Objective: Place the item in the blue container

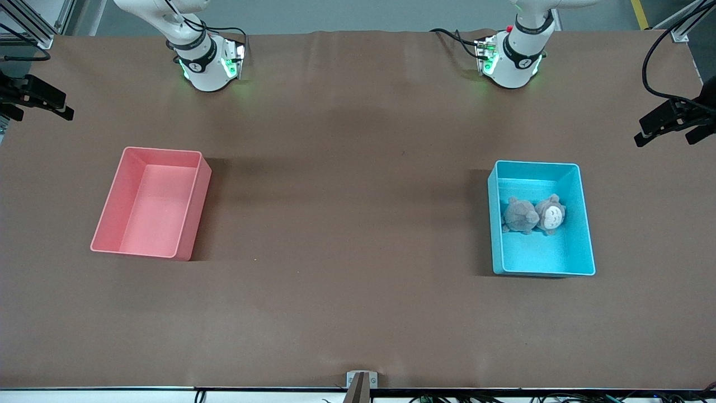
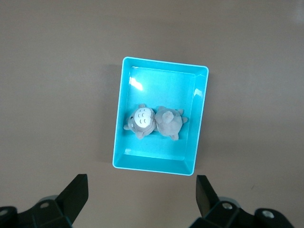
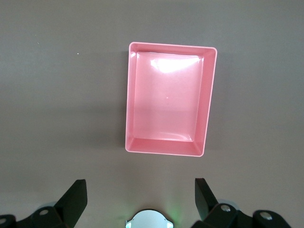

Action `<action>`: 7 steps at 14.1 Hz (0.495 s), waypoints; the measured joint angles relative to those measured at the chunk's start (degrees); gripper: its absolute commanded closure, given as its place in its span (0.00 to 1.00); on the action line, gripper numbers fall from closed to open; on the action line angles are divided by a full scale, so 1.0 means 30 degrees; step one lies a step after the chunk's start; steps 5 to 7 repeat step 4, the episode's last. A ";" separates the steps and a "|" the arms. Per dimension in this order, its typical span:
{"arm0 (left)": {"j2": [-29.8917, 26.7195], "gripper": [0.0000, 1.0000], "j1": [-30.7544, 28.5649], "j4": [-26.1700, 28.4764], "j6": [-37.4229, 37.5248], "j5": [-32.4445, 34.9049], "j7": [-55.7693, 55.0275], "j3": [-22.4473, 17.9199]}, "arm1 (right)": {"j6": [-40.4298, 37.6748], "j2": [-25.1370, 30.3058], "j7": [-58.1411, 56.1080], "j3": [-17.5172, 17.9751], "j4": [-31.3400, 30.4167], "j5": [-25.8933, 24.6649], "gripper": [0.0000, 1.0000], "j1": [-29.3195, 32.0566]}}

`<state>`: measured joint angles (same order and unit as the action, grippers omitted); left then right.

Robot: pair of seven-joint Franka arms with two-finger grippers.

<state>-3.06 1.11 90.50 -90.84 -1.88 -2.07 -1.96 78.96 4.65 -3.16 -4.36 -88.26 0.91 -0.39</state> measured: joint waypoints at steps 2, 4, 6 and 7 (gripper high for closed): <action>0.0021 0.00 0.0000 -0.0052 0.0006 0.0000 0.0000 -0.0002 | 0.0000 0.0010 0.0000 -0.0021 0.0186 0.0001 0.00 0.0000; 0.0106 0.00 0.0000 -0.0166 0.0246 0.0000 -0.0005 -0.0002 | 0.0020 0.0011 0.0000 -0.0043 0.0247 0.0001 0.00 0.0001; 0.0106 0.00 0.0000 -0.0166 0.0246 0.0000 -0.0005 -0.0002 | 0.0020 0.0011 0.0000 -0.0043 0.0247 0.0001 0.00 0.0001; 0.0106 0.00 0.0000 -0.0166 0.0246 0.0000 -0.0005 -0.0002 | 0.0020 0.0011 0.0000 -0.0043 0.0247 0.0001 0.00 0.0001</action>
